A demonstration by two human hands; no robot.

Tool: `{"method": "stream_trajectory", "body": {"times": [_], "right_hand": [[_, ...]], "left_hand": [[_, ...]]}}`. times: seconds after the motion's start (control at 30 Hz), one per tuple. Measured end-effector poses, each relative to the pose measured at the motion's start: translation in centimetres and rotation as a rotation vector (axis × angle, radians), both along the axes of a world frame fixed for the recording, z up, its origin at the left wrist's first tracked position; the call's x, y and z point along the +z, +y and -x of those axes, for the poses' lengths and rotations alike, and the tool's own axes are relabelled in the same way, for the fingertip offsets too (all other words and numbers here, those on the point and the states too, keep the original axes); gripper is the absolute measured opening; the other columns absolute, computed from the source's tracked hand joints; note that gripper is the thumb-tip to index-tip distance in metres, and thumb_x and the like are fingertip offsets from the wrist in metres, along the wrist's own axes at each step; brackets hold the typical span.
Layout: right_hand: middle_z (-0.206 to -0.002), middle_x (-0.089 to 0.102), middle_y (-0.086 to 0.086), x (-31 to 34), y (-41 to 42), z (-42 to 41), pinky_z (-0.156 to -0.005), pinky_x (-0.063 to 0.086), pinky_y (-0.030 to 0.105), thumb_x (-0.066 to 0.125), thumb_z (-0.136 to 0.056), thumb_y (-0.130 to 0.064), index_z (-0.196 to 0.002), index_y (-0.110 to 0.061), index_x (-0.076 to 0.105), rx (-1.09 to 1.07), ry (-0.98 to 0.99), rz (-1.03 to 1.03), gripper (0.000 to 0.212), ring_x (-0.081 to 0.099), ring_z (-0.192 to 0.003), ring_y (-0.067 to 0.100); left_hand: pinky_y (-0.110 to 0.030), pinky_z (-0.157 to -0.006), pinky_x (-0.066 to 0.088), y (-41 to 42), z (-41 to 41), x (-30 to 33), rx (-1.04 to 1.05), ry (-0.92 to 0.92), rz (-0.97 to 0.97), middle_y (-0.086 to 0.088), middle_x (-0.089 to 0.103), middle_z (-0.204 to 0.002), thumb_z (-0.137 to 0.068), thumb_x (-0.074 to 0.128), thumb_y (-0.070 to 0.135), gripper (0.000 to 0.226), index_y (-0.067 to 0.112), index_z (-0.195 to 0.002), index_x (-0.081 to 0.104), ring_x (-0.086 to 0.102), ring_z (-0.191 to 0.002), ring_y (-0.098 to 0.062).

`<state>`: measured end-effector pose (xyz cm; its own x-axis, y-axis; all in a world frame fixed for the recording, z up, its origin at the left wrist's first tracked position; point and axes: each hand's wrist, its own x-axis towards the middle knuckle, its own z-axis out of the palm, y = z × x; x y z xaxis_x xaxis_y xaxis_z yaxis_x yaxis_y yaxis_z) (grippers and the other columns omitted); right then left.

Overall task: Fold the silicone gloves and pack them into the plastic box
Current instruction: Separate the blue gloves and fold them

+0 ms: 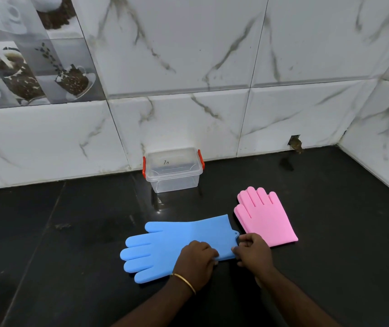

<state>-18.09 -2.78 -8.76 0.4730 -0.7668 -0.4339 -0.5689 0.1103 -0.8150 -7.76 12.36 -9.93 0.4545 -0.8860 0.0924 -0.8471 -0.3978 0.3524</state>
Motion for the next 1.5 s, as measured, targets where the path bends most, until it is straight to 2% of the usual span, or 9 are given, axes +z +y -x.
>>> {"method": "stream_trajectory", "body": {"times": [0.17,0.37,0.57,0.7,0.83,0.93,1.03,1.2,1.5], "right_hand": [[-0.094,0.064,-0.001,-0.5,-0.3,0.6,-0.077,0.059,0.035,0.078,-0.079,-0.025,-0.099,-0.020,0.057,0.109,0.148,0.210,0.029,0.064,-0.085,0.013],[-0.097,0.063,-0.005,-0.8,1.0,-0.1,-0.073,0.049,0.025,0.070,-0.082,-0.047,-0.103,-0.022,0.056,0.233,0.282,0.360,0.035,0.059,-0.088,0.008],[-0.088,0.065,0.001,-0.2,1.3,-1.6,-0.069,0.056,0.034,0.074,-0.081,-0.038,-0.089,-0.014,0.061,0.110,0.224,0.144,0.028,0.064,-0.081,0.015],[-0.082,0.066,0.007,0.2,1.0,-1.9,-0.071,0.059,0.038,0.074,-0.083,-0.023,-0.076,-0.010,0.065,0.022,0.120,0.018,0.018,0.064,-0.076,0.019],[-0.080,0.068,0.008,1.2,2.0,-2.1,-0.075,0.058,0.040,0.073,-0.082,-0.017,-0.077,-0.009,0.067,-0.020,0.022,0.041,0.011,0.065,-0.079,0.020],[-0.077,0.066,-0.001,2.3,3.5,-2.8,-0.075,0.056,0.036,0.072,-0.082,-0.021,-0.079,-0.016,0.066,0.070,-0.040,0.278,0.009,0.062,-0.077,0.012],[-0.078,0.063,-0.007,3.3,5.8,-4.1,-0.069,0.054,0.030,0.071,-0.082,-0.025,-0.079,-0.022,0.063,0.202,-0.128,0.476,0.009,0.060,-0.074,0.008],[-0.087,0.057,-0.017,3.3,9.9,-6.3,-0.072,0.048,0.017,0.068,-0.082,-0.038,-0.094,-0.029,0.062,0.411,-0.141,0.685,0.016,0.057,-0.081,0.002],[-0.115,0.062,-0.001,1.4,14.1,-8.1,-0.083,0.050,0.036,0.039,-0.096,-0.036,-0.113,-0.022,0.056,0.909,0.134,0.960,0.028,0.058,-0.105,0.020]], "left_hand": [[-0.036,-0.087,0.047,0.2,-0.1,-0.1,-0.089,-0.069,-0.001,0.003,0.066,-0.112,-0.089,0.055,0.032,0.026,0.025,-0.110,0.070,0.058,-0.105,-0.019],[-0.023,-0.061,0.054,0.3,-0.3,-0.8,-0.202,-0.226,0.037,0.015,0.070,-0.090,-0.068,0.079,0.035,0.020,0.035,-0.087,0.072,0.066,-0.077,-0.008],[-0.038,-0.095,0.042,0.4,-0.5,-1.0,-0.224,-0.158,-0.126,-0.001,0.049,-0.143,-0.096,0.043,0.035,0.032,0.024,-0.123,0.057,0.051,-0.120,-0.024],[-0.041,-0.098,0.035,0.5,-0.3,-1.3,-0.213,-0.143,-0.182,0.000,0.036,-0.154,-0.092,0.040,0.037,0.037,0.025,-0.126,0.049,0.043,-0.126,-0.025],[-0.035,-0.094,0.037,0.6,-0.7,-0.4,-0.127,0.112,-0.106,0.001,0.055,-0.135,-0.089,0.042,0.040,0.038,0.027,-0.124,0.051,0.049,-0.117,-0.020],[-0.022,-0.085,0.047,0.4,-1.4,2.6,0.205,0.736,0.169,0.000,0.066,-0.114,-0.097,0.048,0.032,0.022,0.024,-0.112,0.060,0.062,-0.098,-0.014],[-0.029,-0.066,0.055,0.6,-2.9,5.7,0.547,1.159,0.390,-0.003,0.071,-0.102,-0.095,0.051,0.044,0.029,0.018,-0.101,0.061,0.070,-0.079,-0.020],[-0.037,-0.063,0.060,3.8,-6.3,7.1,0.695,1.242,0.351,-0.007,0.073,-0.080,-0.082,0.059,0.063,0.054,0.011,-0.091,0.066,0.072,-0.066,-0.024],[-0.028,-0.042,0.049,8.0,-8.8,1.8,0.881,1.114,0.314,-0.015,0.060,-0.060,-0.073,0.076,0.000,0.019,0.008,-0.076,0.058,0.055,-0.038,-0.021]]}}
